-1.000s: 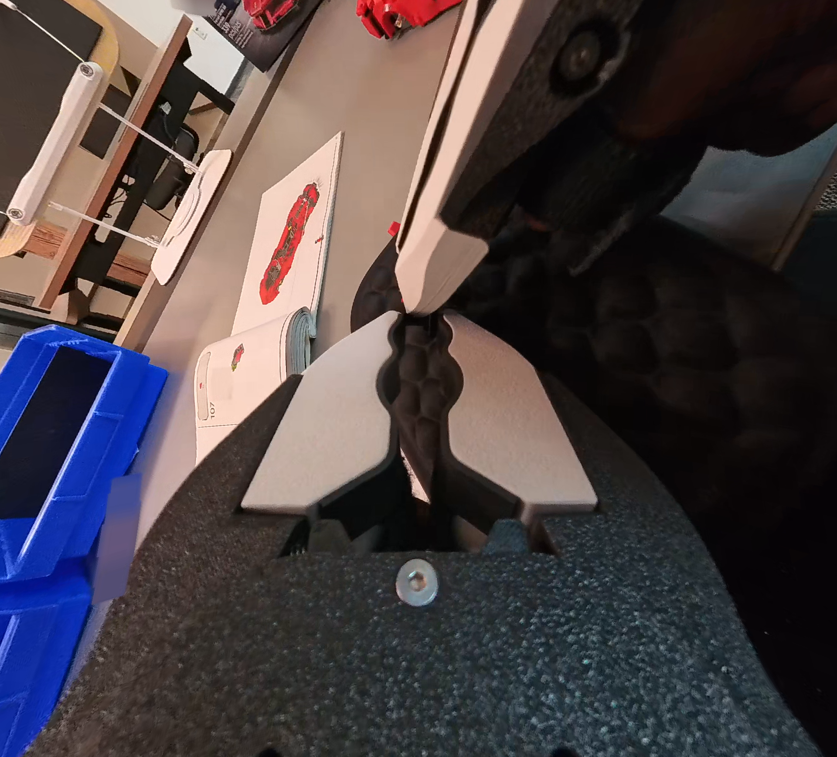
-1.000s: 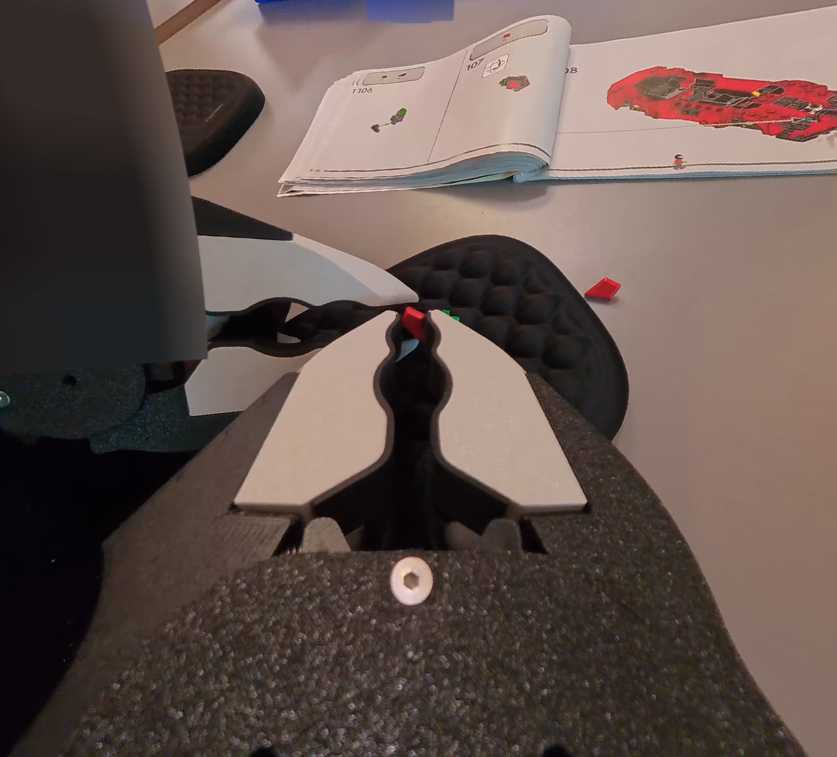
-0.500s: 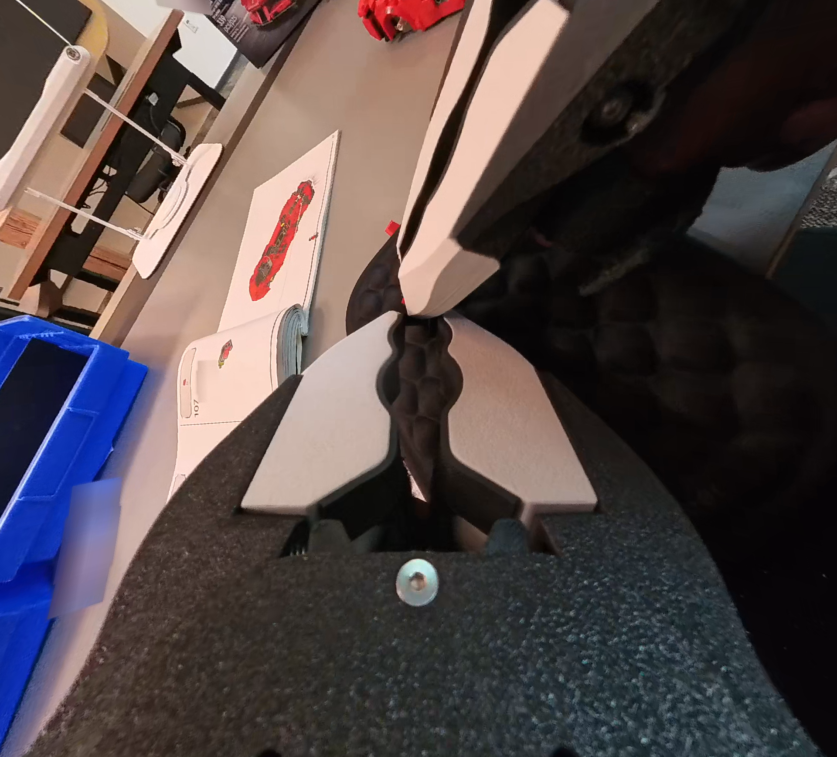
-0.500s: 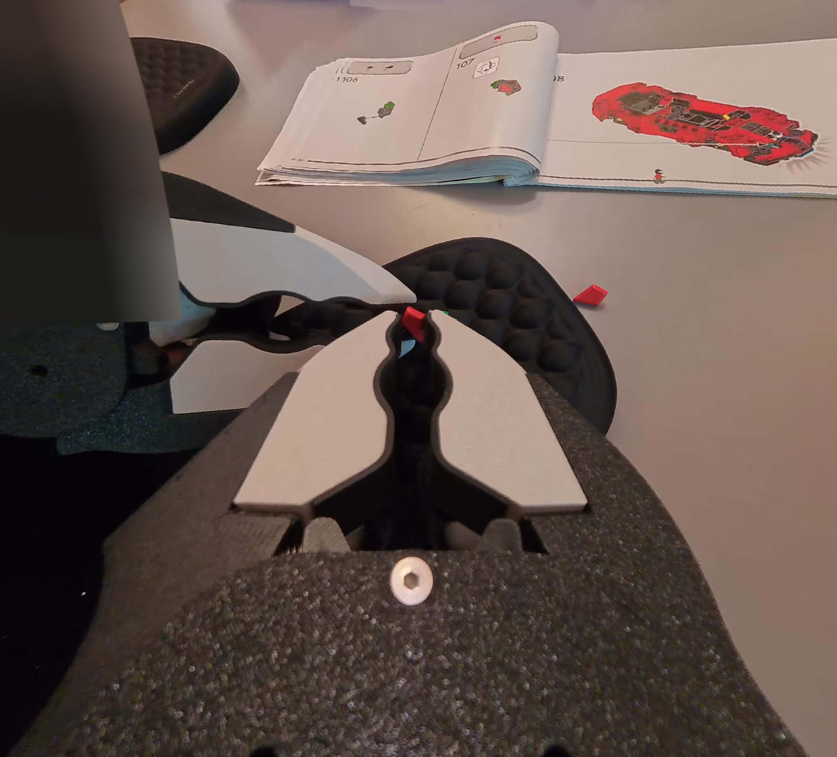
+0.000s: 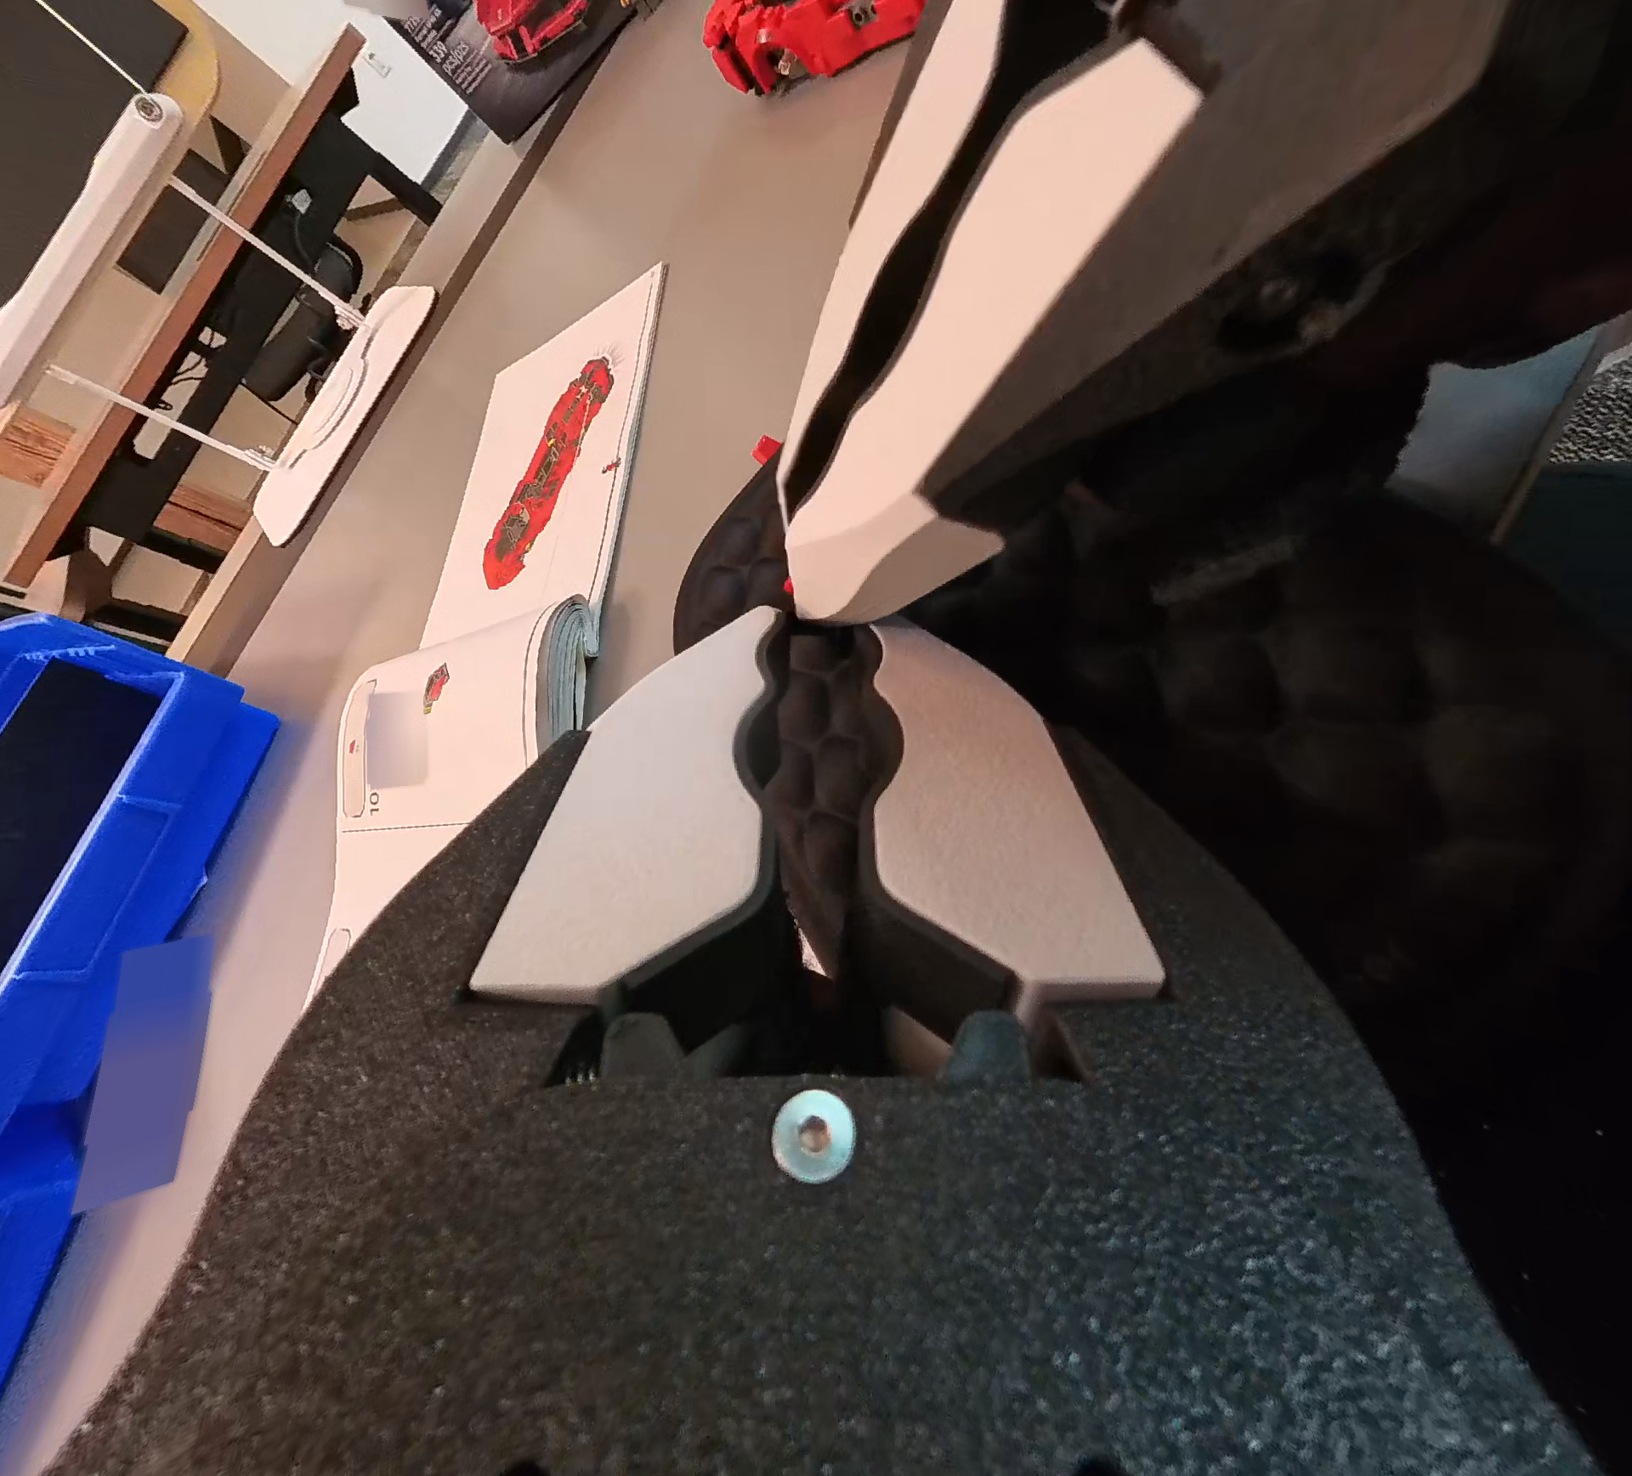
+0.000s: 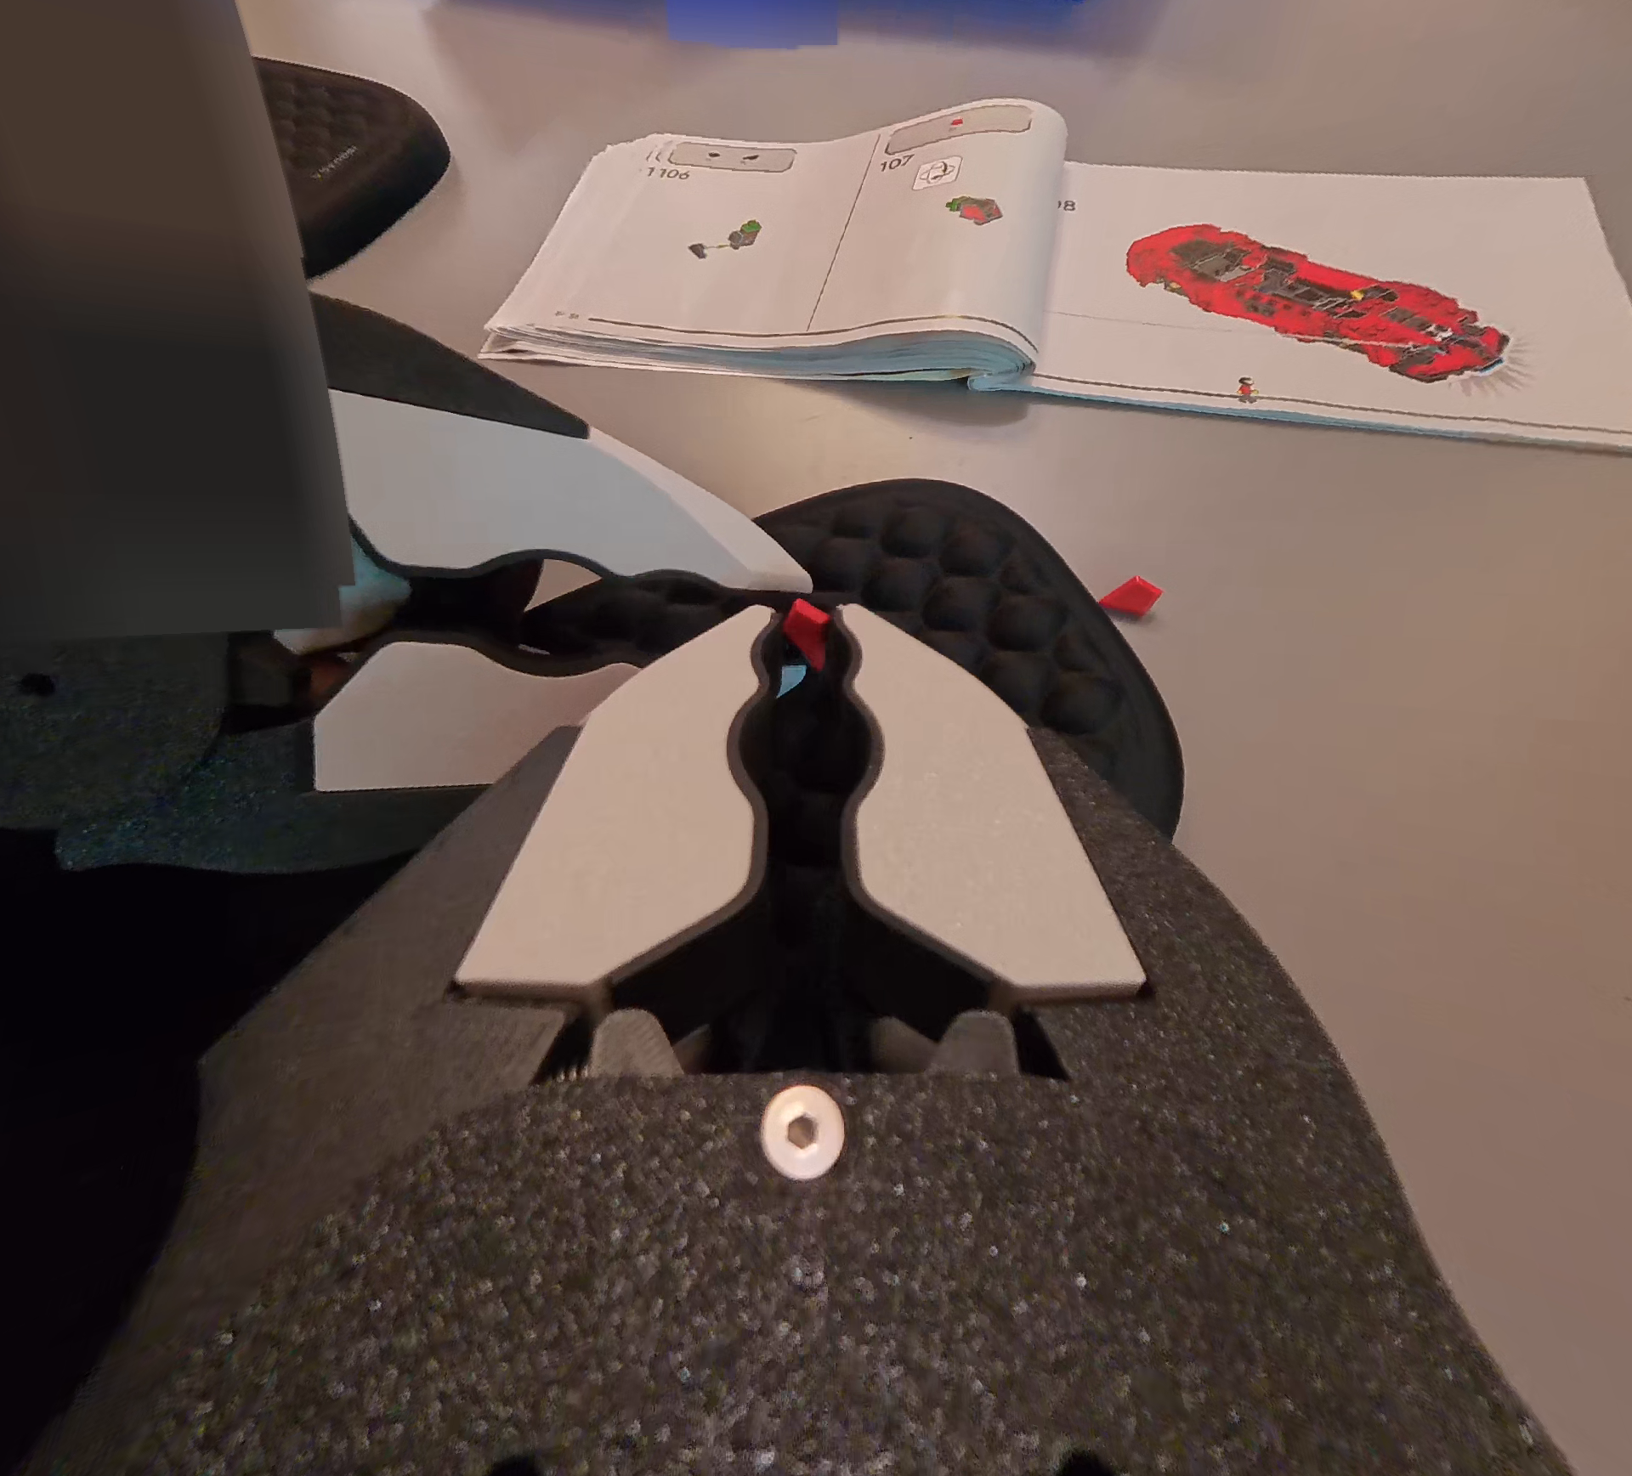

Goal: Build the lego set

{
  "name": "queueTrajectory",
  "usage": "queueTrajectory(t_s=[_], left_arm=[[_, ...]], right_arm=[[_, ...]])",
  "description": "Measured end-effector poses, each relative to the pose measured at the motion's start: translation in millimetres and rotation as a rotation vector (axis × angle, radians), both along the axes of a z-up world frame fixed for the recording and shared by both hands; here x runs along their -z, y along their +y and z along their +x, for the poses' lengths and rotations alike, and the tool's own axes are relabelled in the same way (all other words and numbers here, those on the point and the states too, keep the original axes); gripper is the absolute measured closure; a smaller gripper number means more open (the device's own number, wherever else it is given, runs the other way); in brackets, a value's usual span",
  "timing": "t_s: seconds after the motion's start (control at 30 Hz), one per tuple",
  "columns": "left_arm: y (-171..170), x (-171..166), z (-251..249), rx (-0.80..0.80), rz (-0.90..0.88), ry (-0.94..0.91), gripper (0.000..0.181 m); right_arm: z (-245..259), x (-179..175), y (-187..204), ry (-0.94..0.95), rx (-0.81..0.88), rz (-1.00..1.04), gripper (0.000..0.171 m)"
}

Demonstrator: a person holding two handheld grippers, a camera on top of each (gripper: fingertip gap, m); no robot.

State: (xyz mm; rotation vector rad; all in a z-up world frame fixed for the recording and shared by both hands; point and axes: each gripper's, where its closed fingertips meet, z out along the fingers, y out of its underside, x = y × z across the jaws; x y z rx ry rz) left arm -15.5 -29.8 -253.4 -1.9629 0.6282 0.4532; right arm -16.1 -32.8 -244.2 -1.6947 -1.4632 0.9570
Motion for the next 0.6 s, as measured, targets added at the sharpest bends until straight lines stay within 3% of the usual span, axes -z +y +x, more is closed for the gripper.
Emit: queueTrajectory(t_s=[0.6], left_arm=[[-0.2,0.3,0.4,0.005,0.003,-0.028,0.169]], right_arm=[[-1.3,-1.0,1.3,0.016,-0.011,0.039,0.159]])
